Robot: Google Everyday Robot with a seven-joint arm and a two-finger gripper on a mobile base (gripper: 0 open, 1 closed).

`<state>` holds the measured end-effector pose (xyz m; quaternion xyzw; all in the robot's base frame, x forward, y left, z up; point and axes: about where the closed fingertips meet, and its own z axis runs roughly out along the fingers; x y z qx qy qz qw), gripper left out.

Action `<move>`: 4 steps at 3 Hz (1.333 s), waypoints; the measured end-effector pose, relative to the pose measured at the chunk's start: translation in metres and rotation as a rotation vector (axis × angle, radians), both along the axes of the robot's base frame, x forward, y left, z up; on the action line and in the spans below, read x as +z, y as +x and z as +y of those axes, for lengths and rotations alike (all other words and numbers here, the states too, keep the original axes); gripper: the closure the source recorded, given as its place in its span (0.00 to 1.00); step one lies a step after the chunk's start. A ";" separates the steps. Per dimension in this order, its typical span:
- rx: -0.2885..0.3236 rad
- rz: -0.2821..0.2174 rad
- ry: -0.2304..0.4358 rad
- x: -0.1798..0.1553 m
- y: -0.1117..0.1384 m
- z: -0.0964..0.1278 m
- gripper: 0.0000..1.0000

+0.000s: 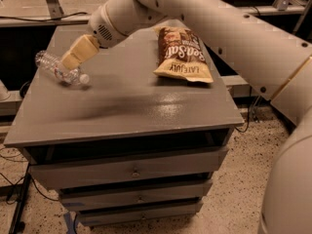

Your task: Pick water bottle

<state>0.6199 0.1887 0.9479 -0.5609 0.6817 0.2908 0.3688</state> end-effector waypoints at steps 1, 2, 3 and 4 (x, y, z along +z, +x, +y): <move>-0.015 0.015 0.052 -0.019 0.019 0.033 0.00; -0.038 0.021 0.065 -0.041 0.040 0.053 0.00; -0.043 0.037 0.043 -0.062 0.054 0.071 0.00; -0.031 0.065 0.005 -0.083 0.056 0.091 0.00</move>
Offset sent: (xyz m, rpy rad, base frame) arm 0.0704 0.0735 -0.0679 0.0752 0.0241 -0.0747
